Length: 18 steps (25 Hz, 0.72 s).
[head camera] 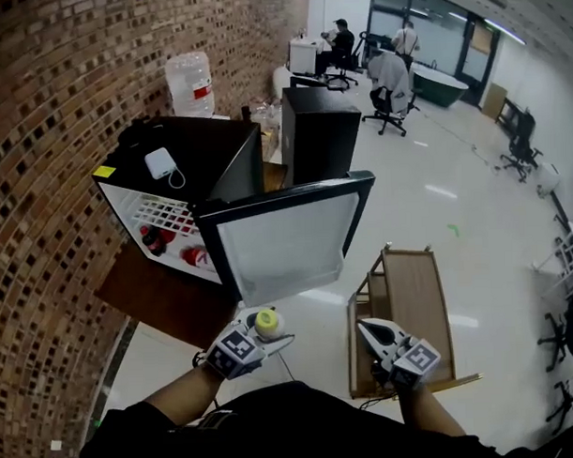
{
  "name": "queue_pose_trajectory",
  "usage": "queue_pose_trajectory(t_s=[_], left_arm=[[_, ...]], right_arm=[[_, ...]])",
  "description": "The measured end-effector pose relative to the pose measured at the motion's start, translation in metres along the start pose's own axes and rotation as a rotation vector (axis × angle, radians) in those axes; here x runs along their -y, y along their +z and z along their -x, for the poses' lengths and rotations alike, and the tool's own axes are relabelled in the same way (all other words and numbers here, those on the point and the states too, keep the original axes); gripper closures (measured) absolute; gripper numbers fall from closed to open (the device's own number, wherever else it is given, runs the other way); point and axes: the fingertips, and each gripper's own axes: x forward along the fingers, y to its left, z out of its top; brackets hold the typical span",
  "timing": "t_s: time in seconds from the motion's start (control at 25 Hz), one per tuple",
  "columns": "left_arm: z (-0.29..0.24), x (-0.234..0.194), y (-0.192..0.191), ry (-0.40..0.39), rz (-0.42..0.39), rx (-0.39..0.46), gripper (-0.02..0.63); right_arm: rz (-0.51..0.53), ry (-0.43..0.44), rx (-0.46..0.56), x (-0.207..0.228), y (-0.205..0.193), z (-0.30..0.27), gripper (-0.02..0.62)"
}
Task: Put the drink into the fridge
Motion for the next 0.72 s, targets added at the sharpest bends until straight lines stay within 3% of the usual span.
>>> queue_pose_trajectory(t_s=[0.44,0.72], left_arm=[[0.142,-0.118,-0.030,0.140,0.235,0.149,0.278],[0.207,-0.201,-0.025,0.191,0.350,0.272,0.279]], right_arm=[[0.052,0.168,-0.060,-0.092,0.008,-0.141,0.606],[0.082,0.190,-0.079,-0.135,0.015,-0.180,0.606]])
